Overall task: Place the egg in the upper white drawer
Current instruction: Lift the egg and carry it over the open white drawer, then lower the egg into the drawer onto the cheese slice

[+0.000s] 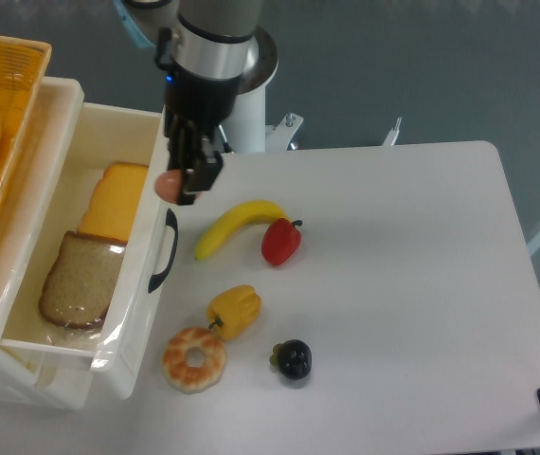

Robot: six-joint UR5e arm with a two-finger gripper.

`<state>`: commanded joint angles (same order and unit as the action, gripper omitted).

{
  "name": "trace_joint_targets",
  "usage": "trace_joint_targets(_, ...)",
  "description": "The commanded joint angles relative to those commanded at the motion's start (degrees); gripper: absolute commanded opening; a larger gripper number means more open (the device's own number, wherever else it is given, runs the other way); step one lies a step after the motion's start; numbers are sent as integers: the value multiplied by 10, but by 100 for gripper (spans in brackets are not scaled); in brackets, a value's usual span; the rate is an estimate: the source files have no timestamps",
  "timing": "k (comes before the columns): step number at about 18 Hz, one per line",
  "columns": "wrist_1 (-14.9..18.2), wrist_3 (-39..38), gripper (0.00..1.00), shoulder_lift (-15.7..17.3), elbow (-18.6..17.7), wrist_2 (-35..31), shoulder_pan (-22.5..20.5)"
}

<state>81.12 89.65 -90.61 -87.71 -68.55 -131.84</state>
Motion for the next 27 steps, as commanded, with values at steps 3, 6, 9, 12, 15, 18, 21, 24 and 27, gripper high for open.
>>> trace_joint_targets(3,0,7,44,-4,0,-1,20)
trace_joint_targets(6,3,16,44,-4,-2,-3,35)
trace_joint_targets(9,3,27,44,-4,-12,-19,37)
trace_joint_targets(12,3,40,44,-4,-24,-25,45)
trace_joint_targets(15,1,40,44,-11,-27,-25,55)
trace_joint_targets(18,3,39,44,-13,-28,-25,62)
trace_joint_targets(21,2,38,44,-24,-32,-25,66)
trace_joint_targets(24,2,38,44,-35,-33,-31,78)
trace_joint_targets(27,2,37,44,-42,-33,-33,84)
